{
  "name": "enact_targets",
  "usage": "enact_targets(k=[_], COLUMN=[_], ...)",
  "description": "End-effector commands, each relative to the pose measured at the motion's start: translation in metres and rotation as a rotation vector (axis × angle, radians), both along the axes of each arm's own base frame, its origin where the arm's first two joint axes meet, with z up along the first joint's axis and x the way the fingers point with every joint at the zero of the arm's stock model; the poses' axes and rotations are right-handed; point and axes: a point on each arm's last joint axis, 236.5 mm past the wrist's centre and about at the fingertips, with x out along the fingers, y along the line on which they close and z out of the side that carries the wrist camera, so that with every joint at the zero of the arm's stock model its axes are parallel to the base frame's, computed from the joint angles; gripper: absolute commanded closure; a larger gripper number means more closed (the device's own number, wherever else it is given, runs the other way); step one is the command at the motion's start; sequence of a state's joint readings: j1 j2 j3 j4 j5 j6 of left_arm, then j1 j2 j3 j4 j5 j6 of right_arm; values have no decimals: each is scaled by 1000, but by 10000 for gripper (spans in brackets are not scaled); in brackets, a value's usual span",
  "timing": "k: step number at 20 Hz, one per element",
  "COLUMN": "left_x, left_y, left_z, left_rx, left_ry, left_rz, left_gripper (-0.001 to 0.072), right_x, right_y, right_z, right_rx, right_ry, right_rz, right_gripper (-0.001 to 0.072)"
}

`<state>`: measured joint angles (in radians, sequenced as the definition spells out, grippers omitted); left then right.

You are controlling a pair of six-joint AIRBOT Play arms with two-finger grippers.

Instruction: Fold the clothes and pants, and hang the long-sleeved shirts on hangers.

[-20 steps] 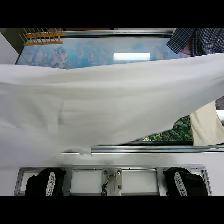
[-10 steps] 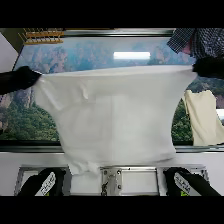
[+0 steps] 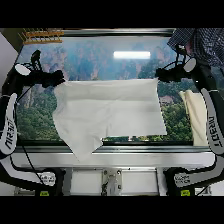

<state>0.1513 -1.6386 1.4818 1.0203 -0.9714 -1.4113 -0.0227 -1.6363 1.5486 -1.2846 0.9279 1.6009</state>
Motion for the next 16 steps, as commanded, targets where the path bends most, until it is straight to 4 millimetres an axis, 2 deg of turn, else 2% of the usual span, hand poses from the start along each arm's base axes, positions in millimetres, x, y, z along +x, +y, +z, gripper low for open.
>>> enact_targets(k=[1, 4, 7, 10, 13, 15, 16], left_x=[10, -17, -63, -100, -121, -128, -130], left_y=[7, 16, 14, 11, 9, 8, 8], left_z=[-5, -10, -33, -57, -79, -88, -89], left_rx=[10, 6, 26, 34, 29, 25, 24], left_ry=[8, 36, 75, 115, 162, 183, 187], left_rz=[-8, 22, 14, 26, 38, 43, 46], left_gripper=[699, 699, 699, 699, 699, 697, 538], right_x=[8, -16, -51, -83, -108, -114, -114], right_y=[2, 0, 0, 0, 5, 12, 16], right_z=[-15, -29, -50, -77, -103, -109, -109], right_rx=[21, -26, -32, -33, -25, -15, -8], right_ry=[20, 96, 159, 223, 297, 309, 310], right_rz=[-46, -18, -18, -22, -16, -11, -7], right_gripper=[704, 705, 705, 704, 703, 699, 681])
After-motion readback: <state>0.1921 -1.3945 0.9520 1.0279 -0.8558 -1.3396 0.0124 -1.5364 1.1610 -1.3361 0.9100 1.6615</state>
